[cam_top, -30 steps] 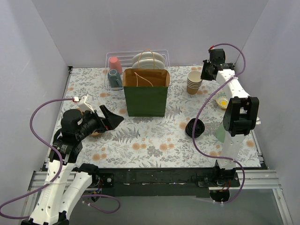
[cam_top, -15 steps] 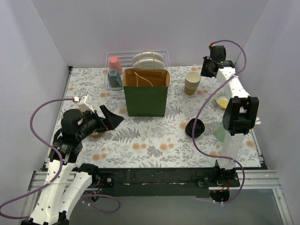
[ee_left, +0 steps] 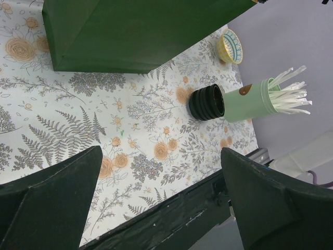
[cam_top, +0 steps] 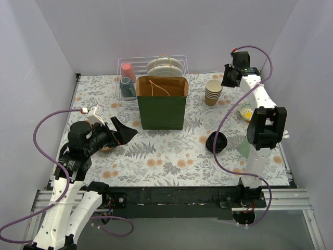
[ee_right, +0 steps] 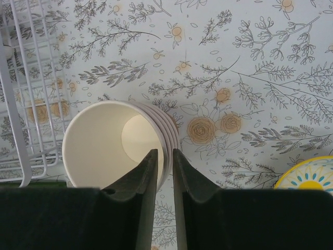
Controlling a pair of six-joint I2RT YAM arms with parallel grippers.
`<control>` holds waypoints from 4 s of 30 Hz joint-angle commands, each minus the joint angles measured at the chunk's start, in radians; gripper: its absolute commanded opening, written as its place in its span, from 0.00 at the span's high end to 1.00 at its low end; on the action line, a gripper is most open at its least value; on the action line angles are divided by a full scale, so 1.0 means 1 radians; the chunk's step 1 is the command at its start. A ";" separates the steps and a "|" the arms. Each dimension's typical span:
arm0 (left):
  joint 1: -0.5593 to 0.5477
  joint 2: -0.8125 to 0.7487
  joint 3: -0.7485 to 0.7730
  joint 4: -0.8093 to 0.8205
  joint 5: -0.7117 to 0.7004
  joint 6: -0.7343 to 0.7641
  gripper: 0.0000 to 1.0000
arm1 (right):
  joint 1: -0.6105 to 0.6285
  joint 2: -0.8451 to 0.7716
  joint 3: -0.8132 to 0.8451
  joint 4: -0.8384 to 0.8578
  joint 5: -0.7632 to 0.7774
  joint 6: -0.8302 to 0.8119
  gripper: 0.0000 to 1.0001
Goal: Pack the takeout coffee
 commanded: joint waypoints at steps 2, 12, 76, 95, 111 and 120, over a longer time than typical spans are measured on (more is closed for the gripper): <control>0.004 -0.005 -0.012 -0.008 -0.010 0.011 0.02 | -0.001 0.017 0.031 -0.002 -0.010 0.008 0.76; 0.004 -0.007 -0.012 -0.008 -0.012 0.008 0.02 | -0.001 0.019 0.028 0.006 -0.021 0.008 0.90; 0.004 -0.008 0.070 -0.049 -0.072 0.015 0.02 | -0.122 -0.470 -0.084 -0.078 -0.320 0.110 0.99; 0.004 -0.069 -0.013 -0.112 -0.077 0.025 0.02 | 0.611 -1.100 -0.935 -0.048 -0.055 0.277 0.99; 0.002 -0.086 -0.115 -0.016 0.088 -0.006 0.02 | 0.994 -0.916 -1.011 0.245 0.295 0.443 0.99; 0.002 -0.080 -0.116 -0.012 0.077 -0.009 0.02 | 0.994 -0.874 -1.087 0.295 0.408 0.485 0.99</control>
